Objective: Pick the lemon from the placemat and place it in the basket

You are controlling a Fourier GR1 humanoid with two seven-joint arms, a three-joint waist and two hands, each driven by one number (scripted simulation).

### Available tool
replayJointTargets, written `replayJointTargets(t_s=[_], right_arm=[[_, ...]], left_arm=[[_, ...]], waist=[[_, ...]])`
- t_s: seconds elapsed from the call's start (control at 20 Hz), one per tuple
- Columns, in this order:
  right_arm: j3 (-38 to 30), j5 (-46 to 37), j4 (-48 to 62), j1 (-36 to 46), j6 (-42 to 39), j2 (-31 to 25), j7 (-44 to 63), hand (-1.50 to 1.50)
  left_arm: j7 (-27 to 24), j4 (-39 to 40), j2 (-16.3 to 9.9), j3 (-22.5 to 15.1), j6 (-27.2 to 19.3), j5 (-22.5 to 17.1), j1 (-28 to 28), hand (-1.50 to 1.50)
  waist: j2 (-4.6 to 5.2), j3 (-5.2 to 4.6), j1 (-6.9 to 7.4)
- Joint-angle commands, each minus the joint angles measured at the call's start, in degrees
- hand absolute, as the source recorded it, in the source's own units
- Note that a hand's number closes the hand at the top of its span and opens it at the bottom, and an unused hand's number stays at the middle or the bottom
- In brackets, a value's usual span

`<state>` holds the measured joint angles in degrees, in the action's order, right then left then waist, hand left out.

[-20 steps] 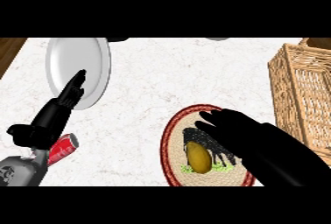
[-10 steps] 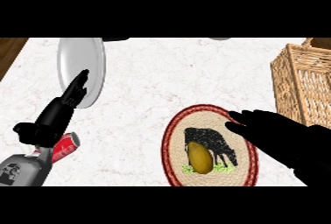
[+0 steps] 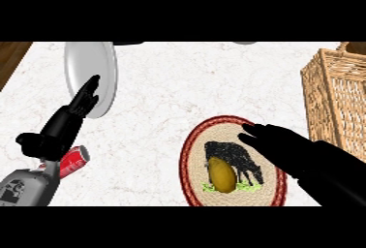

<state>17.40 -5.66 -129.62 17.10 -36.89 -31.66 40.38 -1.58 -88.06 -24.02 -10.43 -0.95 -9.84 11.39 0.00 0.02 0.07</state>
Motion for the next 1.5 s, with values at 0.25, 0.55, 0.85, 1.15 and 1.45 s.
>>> replayJointTargets(t_s=[0.25, 0.55, 0.85, 1.15, 1.45], right_arm=[[7.6, -22.8, 11.6, -8.8, 9.4, 6.9, -20.4, -1.5], [7.2, -29.8, 16.6, -10.9, 12.0, 7.8, -27.3, -1.5], [7.6, -33.3, 19.7, -11.8, 13.3, 12.2, -32.2, -1.5], [4.9, -33.1, 21.8, -9.0, 9.6, 15.2, -34.3, -1.5], [6.9, -39.0, 23.7, -11.9, 12.3, 16.8, -35.3, -1.5]], left_arm=[[1.7, -1.6, 1.9, 2.2, 1.5, 2.1, 0.2, 0.0], [1.8, -1.6, 3.4, 4.8, 4.4, 2.9, -0.9, 0.0], [3.4, -2.8, 5.5, 6.3, 5.2, 6.2, -0.2, 0.0], [5.7, -4.2, 6.2, 8.6, 8.2, 6.2, -0.1, 0.0], [3.2, -4.3, 8.9, 8.8, 7.8, 8.7, -2.0, 0.0]], waist=[[0.0, 0.03, -0.01], [-0.04, 0.0, -0.06], [-0.03, -0.01, -0.11], [-0.01, -0.01, -0.03], [-0.02, -0.01, 0.0]])
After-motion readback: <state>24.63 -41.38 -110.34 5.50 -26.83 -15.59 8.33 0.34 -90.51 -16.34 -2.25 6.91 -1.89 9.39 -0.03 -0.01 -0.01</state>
